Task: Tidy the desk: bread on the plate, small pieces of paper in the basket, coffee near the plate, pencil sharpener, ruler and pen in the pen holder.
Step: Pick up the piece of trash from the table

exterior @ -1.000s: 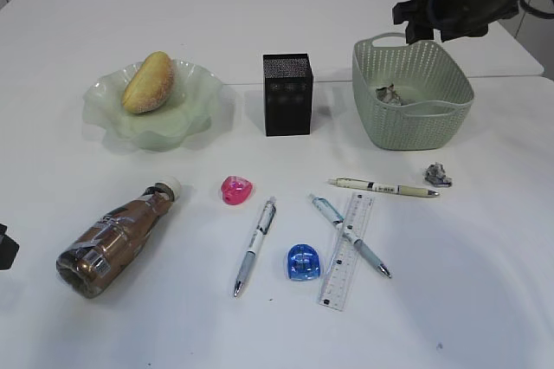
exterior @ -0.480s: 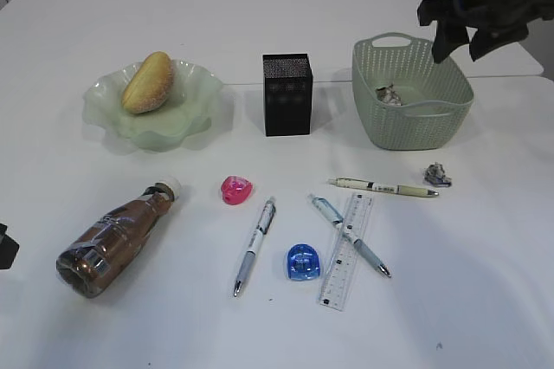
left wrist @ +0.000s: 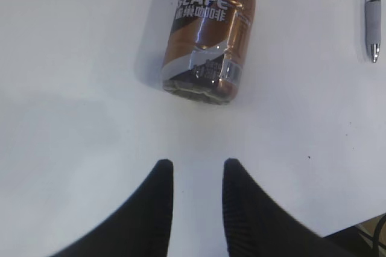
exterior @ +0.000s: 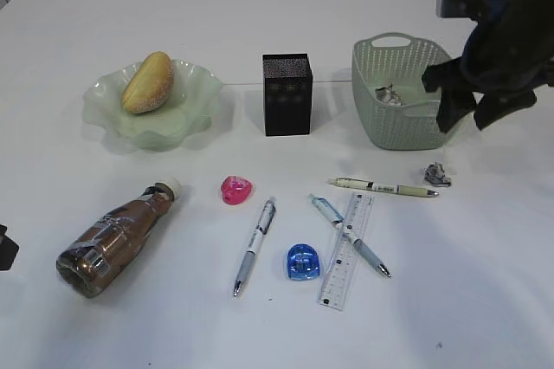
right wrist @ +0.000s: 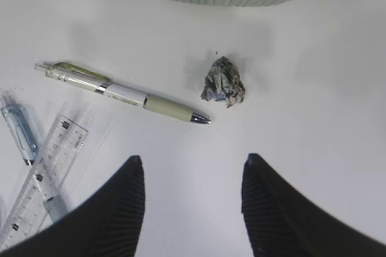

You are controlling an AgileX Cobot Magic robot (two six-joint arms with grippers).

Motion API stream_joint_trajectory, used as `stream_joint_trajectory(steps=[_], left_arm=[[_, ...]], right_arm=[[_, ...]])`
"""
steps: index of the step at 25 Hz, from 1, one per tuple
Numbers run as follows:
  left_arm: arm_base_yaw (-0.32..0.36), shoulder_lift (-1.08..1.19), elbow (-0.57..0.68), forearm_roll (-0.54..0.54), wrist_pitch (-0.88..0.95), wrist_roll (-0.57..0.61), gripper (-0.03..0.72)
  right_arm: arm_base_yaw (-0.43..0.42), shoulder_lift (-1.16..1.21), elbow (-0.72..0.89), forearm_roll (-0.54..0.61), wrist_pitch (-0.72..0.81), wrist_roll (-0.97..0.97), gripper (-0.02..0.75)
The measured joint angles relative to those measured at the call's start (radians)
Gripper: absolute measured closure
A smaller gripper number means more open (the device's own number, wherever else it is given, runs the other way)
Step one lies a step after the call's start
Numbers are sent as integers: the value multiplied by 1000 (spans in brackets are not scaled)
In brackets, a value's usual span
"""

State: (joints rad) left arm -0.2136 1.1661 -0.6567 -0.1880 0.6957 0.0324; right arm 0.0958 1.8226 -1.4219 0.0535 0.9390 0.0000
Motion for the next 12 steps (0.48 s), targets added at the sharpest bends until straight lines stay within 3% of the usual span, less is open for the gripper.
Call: stream_joint_trajectory(steps=[2,3,7,12], left_arm=[[0,0,0,0,0,0,494],[0,0,0,0,0,0,494],[0,0,0,0,0,0,494],[0,0,0,0,0,0,494]], right_arm=[[0,-11,26,0,-25,0,323],[0,-68,135,4,-153,-7,323],[0,-155,280,8,-333,-9,323],[0,-145,324,10,-414,-9,325]])
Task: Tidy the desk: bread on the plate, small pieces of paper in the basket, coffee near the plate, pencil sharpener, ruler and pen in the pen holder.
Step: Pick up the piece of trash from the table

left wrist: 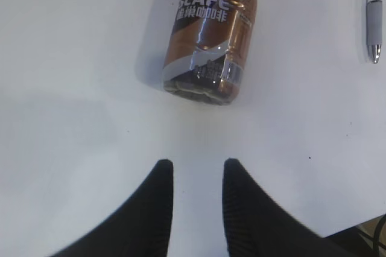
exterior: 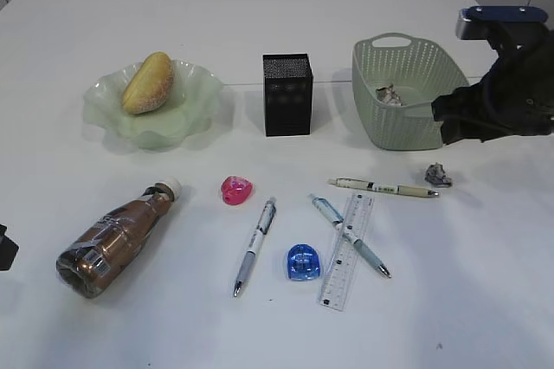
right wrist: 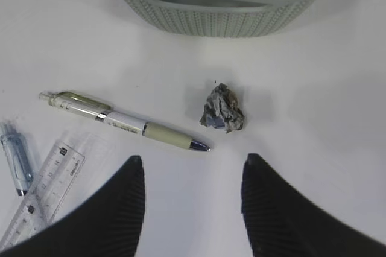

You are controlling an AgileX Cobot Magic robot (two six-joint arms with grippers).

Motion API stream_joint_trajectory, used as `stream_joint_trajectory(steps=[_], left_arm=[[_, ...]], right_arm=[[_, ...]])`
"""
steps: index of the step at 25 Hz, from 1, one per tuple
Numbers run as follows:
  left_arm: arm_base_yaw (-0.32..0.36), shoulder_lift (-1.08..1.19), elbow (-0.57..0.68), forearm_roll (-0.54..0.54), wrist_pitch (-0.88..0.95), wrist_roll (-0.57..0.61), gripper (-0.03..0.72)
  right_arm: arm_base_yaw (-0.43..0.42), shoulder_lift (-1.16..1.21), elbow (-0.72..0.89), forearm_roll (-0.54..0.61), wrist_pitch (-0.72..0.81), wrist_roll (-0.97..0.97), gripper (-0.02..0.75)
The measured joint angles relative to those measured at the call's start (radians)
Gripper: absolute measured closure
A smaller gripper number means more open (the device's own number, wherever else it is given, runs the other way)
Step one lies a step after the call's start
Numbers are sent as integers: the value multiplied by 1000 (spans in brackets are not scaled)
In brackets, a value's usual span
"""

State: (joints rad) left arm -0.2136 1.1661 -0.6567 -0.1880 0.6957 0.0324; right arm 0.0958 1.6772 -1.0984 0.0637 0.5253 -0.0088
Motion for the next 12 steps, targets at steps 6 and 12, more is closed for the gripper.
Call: stream_joint_trajectory(steps=[6,12], left_arm=[[0,0,0,0,0,0,493],[0,0,0,0,0,0,493]], right_arm=[[0,29,27,0,-86,0,325],[0,44,169,-2,-325,-2,326]])
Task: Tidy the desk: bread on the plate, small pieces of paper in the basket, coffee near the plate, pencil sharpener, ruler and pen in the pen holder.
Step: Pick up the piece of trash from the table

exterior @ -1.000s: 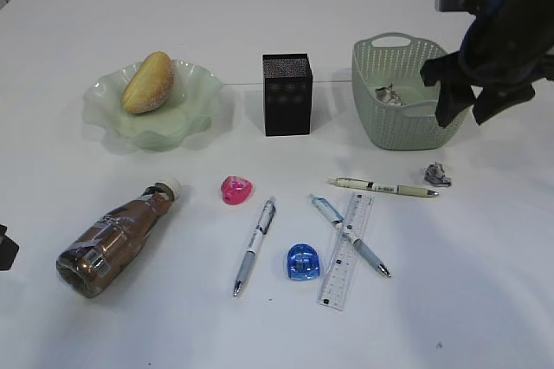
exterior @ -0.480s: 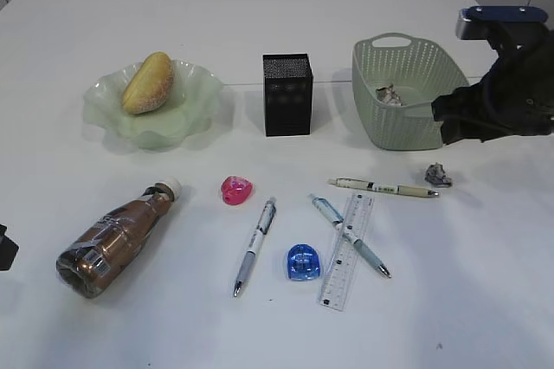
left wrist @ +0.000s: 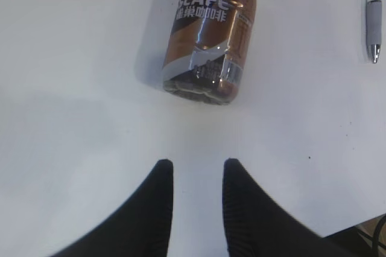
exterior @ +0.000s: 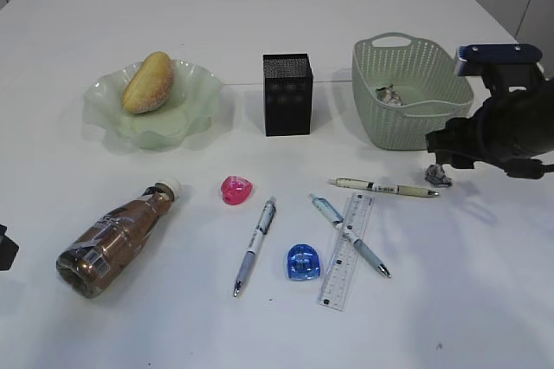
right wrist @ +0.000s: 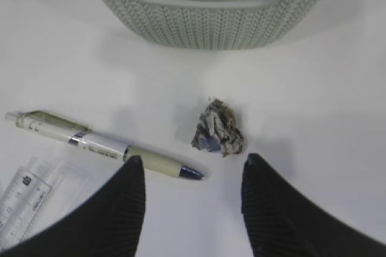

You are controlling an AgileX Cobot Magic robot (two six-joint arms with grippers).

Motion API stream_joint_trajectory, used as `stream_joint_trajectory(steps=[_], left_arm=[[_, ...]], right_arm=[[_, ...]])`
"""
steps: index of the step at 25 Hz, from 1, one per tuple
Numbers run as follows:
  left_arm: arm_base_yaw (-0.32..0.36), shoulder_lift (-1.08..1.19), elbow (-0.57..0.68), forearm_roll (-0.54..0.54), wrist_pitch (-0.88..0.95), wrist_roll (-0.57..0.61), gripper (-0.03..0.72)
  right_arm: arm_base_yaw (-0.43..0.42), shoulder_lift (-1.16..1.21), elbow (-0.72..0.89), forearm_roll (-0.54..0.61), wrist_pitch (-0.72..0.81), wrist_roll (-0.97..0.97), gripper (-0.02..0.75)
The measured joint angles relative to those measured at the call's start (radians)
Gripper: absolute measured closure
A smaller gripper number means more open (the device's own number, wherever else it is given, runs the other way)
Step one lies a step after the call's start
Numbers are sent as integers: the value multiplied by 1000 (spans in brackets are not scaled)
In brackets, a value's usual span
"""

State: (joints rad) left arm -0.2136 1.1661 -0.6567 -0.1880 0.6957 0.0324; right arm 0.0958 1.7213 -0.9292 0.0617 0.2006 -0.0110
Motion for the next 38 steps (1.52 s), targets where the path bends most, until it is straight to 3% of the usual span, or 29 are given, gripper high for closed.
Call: stream_joint_trajectory(steps=[14,38], left_arm=[[0,0,0,0,0,0,494],[0,0,0,0,0,0,493]], right_arm=[[0,131,7,4,-201,0,326],[-28,215,-21,9,-262,0,328]])
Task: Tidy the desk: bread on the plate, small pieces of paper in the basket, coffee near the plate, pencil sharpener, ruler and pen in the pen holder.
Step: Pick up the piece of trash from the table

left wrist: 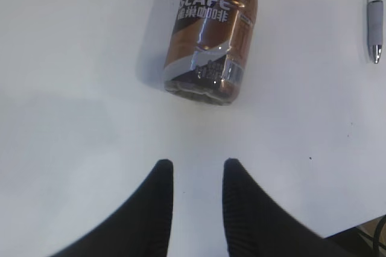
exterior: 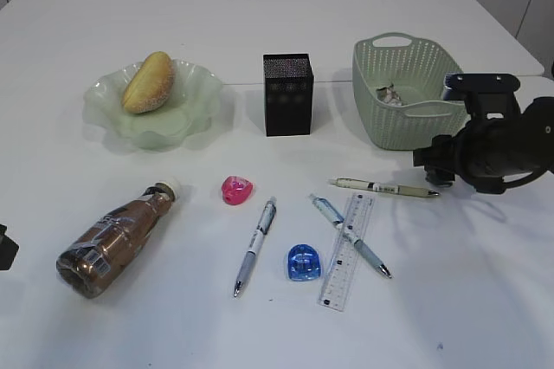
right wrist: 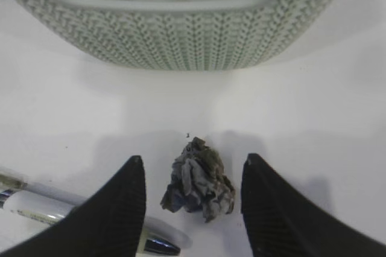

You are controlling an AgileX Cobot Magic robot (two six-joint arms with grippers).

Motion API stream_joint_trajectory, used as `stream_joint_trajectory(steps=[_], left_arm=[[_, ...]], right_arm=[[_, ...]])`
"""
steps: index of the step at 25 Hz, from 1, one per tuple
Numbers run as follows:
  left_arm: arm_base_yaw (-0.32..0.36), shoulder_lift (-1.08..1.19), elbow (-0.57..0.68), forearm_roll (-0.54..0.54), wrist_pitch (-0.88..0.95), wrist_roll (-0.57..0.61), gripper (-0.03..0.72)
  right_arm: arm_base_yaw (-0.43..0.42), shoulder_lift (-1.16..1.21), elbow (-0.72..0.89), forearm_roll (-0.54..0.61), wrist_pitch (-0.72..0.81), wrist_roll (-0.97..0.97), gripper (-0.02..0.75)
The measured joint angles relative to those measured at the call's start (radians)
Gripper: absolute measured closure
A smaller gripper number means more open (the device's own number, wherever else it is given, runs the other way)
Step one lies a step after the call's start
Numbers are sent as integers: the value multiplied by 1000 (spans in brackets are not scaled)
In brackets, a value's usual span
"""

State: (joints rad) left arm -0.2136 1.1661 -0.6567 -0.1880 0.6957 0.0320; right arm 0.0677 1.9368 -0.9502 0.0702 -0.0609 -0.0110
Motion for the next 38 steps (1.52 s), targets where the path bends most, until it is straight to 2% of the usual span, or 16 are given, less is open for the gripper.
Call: stream_joint_trajectory(steps=[17,22,27,33,38], left_arm=[[0,0,0,0,0,-2,493],[0,0,0,0,0,-2,494],[0,0,0,0,0,-2,494],[0,0,0,0,0,-2,494],[0,0,0,0,0,-2,491]], right_arm=[[0,61,-29,0,-8,-2,339],[0,70,-35,0,-8,-2,457],[0,70,-35,0,-8,-2,517],[0,70,-35,0,-8,-2,703],[0,70,-35,0,-8,-2,722]])
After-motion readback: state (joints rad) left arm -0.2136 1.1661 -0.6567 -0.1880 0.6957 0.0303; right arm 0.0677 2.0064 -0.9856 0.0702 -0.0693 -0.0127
